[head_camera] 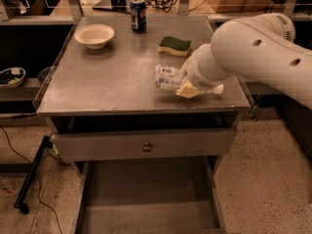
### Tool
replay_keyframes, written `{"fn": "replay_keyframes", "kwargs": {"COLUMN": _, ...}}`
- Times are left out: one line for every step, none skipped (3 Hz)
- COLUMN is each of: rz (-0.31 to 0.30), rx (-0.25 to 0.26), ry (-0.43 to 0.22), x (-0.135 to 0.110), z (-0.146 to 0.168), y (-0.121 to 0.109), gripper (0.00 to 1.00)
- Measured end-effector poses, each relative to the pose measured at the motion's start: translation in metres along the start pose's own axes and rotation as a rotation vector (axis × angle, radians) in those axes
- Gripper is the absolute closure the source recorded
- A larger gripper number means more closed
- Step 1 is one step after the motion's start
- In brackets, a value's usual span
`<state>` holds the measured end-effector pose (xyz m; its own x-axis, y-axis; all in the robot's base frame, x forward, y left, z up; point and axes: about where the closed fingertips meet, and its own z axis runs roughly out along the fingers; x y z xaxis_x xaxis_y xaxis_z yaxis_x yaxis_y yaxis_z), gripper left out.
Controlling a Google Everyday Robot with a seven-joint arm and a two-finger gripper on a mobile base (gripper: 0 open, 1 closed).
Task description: Pick blue plastic bottle from middle drawer and place on counter
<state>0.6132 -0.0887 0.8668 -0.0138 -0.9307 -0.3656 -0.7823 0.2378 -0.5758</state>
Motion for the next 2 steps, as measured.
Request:
{"fn": "replay_keyframes", "kwargs": {"rz": -0.038, "rx": -0.040, "ry": -0.025, "x": -0.0088, "z": 0.0052, "y": 0.0095, "gripper": 1.00}}
{"fn": "replay_keyframes", "kwargs": {"rz": -0.066, "rx": -0.070, "ry": -0.044, "x": -0.0145, "z": 0.0088, "y": 0.0181, "gripper": 1.00}}
